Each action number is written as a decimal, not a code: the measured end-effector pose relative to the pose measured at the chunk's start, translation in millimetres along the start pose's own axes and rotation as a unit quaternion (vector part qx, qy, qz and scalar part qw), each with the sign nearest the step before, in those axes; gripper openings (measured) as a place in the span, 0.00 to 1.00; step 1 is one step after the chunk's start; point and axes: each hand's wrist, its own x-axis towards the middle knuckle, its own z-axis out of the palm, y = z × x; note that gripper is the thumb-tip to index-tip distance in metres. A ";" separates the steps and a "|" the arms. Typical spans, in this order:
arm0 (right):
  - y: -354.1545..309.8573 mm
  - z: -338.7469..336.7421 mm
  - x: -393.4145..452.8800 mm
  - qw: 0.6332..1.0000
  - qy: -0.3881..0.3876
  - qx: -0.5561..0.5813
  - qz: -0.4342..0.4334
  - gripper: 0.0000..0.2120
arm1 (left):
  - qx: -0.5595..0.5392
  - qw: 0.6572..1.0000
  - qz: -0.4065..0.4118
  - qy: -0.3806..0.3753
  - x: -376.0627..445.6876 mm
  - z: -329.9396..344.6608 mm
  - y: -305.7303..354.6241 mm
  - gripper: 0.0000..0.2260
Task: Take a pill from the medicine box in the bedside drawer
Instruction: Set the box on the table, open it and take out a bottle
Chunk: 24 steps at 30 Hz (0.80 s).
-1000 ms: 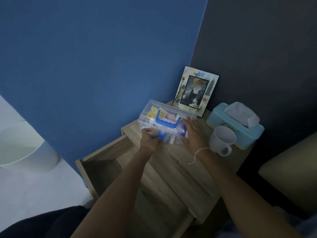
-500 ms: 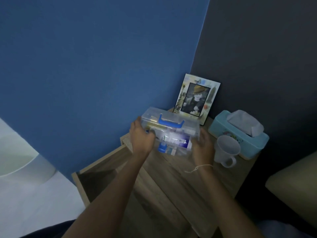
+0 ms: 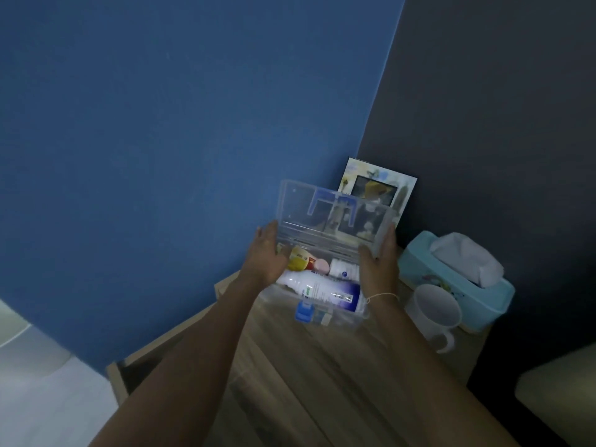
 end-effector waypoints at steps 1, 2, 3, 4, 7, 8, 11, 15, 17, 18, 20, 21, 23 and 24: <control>5.0 2.9 -0.1 0.999 -0.019 -0.026 -0.003 0.34 | 0.019 1.000 0.001 -0.015 0.3 3.7 -4.6 0.28; 10.4 5.1 -0.1 0.998 -0.036 -0.047 -0.004 0.34 | 0.040 0.999 0.008 -0.027 -0.2 7.3 -7.6 0.27; 15.4 6.4 -0.6 0.997 -0.049 -0.063 -0.003 0.34 | 0.062 0.997 0.017 -0.034 -0.2 10.1 -9.4 0.27; 20.1 7.1 -1.1 0.995 -0.059 -0.076 0.000 0.33 | 0.087 0.995 0.023 -0.038 0.0 12.3 -10.5 0.26; 28.1 7.5 -1.2 0.993 -0.069 -0.097 0.010 0.33 | 0.175 0.983 0.036 -0.042 0.1 15.7 -12.4 0.26; 29.0 7.6 -0.5 0.993 -0.069 -0.098 0.012 0.33 | 0.199 0.978 0.039 -0.044 0.0 16.1 -12.1 0.26; 31.1 7.4 1.3 0.991 -0.080 -0.104 0.010 0.33 | 0.225 0.972 0.031 -0.051 -1.0 16.0 -9.7 0.26; 35.4 5.7 1.4 0.987 -0.095 -0.124 0.020 0.34 | 0.236 0.970 0.027 -0.052 -6.4 15.4 -6.5 0.27; 35.4 4.2 2.4 0.985 -0.104 -0.132 0.026 0.34 | 0.241 0.969 0.030 -0.052 -9.0 15.2 -6.0 0.27; 34.4 3.0 2.7 0.984 -0.110 -0.134 0.030 0.34 | 0.245 0.968 0.032 -0.052 -9.8 15.3 -5.6 0.27; 31.7 0.2 2.3 0.984 -0.118 -0.129 0.039 0.35 | 0.251 0.966 0.034 -0.051 -10.4 15.4 -5.1 0.27; 29.9 -1.7 0.5 0.984 -0.118 -0.127 0.041 0.35 | 0.251 0.966 0.033 -0.050 -10.6 14.9 -4.5 0.27; 25.4 -6.3 -8.1 0.984 -0.111 -0.137 0.033 0.34 | 0.249 0.967 0.037 -0.041 -12.4 13.4 -3.8 0.27; 23.7 -9.1 -15.3 0.984 -0.104 -0.141 0.026 0.33 | 0.247 0.968 0.044 -0.029 -14.3 13.1 -3.5 0.27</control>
